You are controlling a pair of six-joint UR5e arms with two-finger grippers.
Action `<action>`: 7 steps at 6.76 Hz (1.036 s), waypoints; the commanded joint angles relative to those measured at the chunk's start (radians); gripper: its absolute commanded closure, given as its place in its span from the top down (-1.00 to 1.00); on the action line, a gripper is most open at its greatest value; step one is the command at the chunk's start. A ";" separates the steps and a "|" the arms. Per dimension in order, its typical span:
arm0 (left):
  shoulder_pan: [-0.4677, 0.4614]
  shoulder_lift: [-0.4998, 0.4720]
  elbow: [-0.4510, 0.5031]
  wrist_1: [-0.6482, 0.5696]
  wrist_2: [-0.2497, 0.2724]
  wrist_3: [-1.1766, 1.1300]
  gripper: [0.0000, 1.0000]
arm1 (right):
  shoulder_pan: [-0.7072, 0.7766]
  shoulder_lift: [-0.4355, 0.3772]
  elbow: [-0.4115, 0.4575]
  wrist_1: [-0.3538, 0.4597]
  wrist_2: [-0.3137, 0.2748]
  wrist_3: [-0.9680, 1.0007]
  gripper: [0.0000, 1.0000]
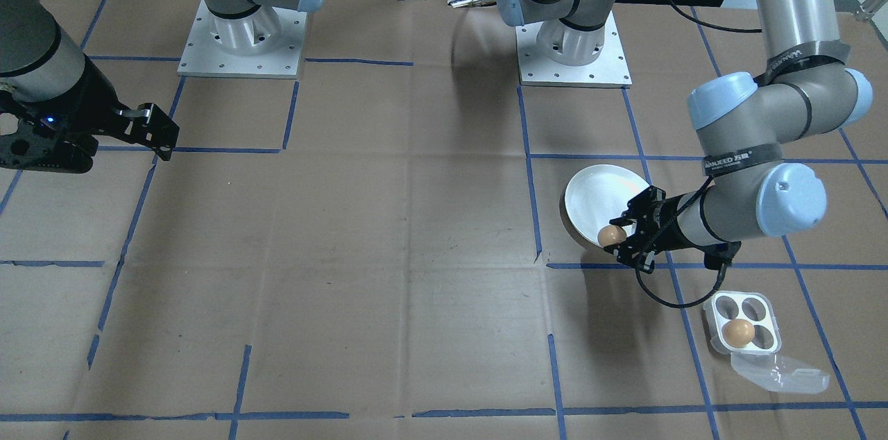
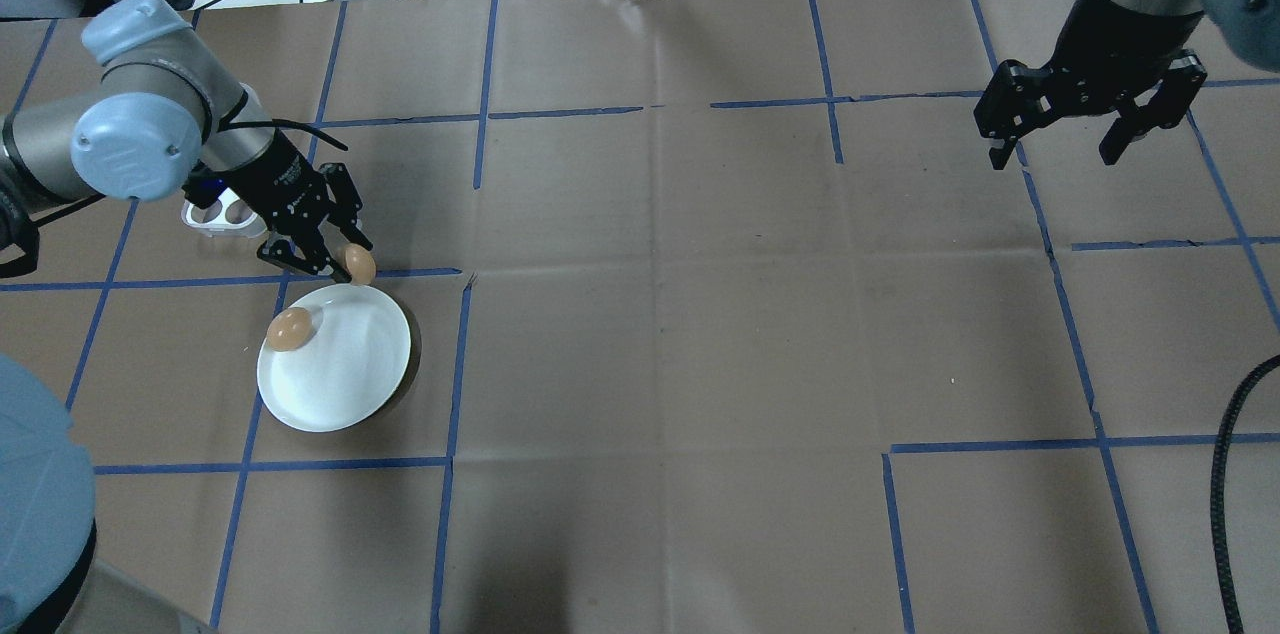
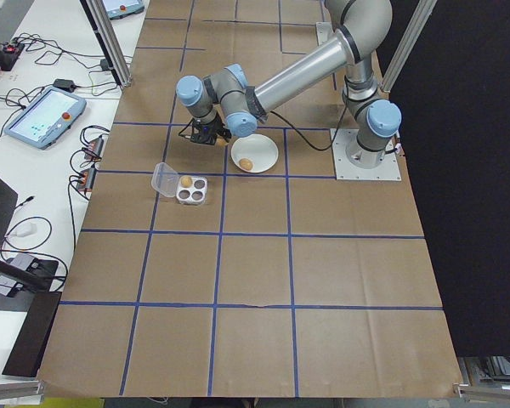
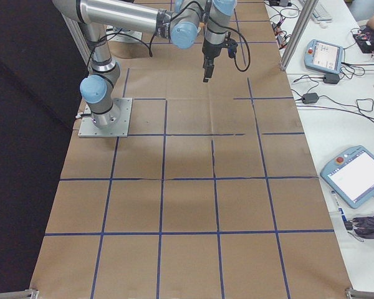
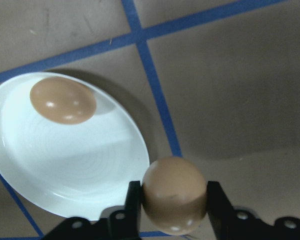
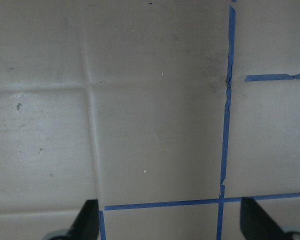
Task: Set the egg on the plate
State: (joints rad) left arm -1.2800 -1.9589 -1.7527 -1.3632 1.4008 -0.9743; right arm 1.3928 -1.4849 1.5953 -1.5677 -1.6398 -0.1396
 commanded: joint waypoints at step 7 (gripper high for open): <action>0.004 0.000 -0.007 -0.082 0.218 0.097 0.99 | 0.000 0.000 0.000 0.000 0.000 0.000 1.00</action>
State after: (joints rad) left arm -1.2803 -1.9634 -1.7753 -1.4426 1.6118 -0.9050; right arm 1.3929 -1.4849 1.5953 -1.5677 -1.6398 -0.1396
